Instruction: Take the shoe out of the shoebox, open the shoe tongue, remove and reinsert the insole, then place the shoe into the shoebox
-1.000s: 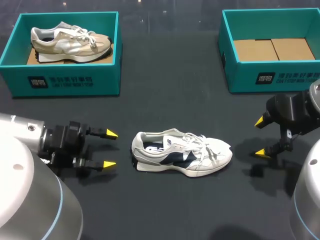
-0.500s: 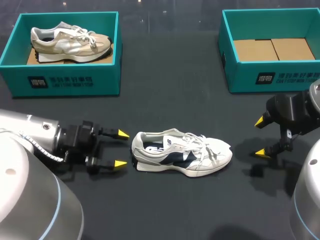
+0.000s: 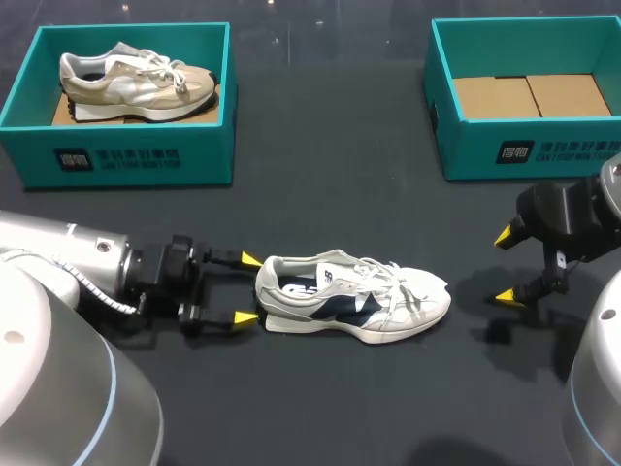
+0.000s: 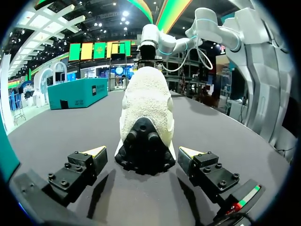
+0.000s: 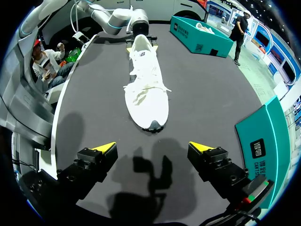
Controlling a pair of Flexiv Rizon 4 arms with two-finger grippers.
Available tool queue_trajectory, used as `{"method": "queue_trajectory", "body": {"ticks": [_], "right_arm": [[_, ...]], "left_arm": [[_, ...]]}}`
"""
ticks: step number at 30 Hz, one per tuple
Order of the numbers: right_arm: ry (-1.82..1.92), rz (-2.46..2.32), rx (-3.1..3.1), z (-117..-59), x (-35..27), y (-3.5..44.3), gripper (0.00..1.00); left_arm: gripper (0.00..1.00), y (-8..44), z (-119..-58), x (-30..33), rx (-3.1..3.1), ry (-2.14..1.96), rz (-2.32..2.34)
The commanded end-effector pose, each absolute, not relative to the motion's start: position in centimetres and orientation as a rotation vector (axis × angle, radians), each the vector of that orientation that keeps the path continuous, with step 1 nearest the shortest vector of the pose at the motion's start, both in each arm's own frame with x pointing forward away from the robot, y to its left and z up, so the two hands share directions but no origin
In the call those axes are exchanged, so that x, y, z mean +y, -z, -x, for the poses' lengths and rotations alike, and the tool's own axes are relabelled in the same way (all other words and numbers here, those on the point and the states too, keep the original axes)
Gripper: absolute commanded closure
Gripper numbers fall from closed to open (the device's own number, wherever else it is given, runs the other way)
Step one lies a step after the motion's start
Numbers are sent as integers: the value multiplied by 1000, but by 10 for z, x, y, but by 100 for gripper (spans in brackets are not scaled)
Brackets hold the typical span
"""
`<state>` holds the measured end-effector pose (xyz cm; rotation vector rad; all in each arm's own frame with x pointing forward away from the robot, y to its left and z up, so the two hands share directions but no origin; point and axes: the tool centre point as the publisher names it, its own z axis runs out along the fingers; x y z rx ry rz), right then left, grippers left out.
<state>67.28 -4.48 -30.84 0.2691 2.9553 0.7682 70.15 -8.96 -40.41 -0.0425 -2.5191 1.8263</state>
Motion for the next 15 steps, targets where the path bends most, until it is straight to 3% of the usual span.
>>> {"method": "queue_trajectory", "body": {"ticks": [1,15], "right_arm": [[-765,-269,2954,-671,-45,309,0],[-765,-269,2954,-671,-45,309,0]], "left_arm": [[0,405,-701,-94,-2520,-1841,35],[0,400,-700,-105,-2513,-1854,48]]}}
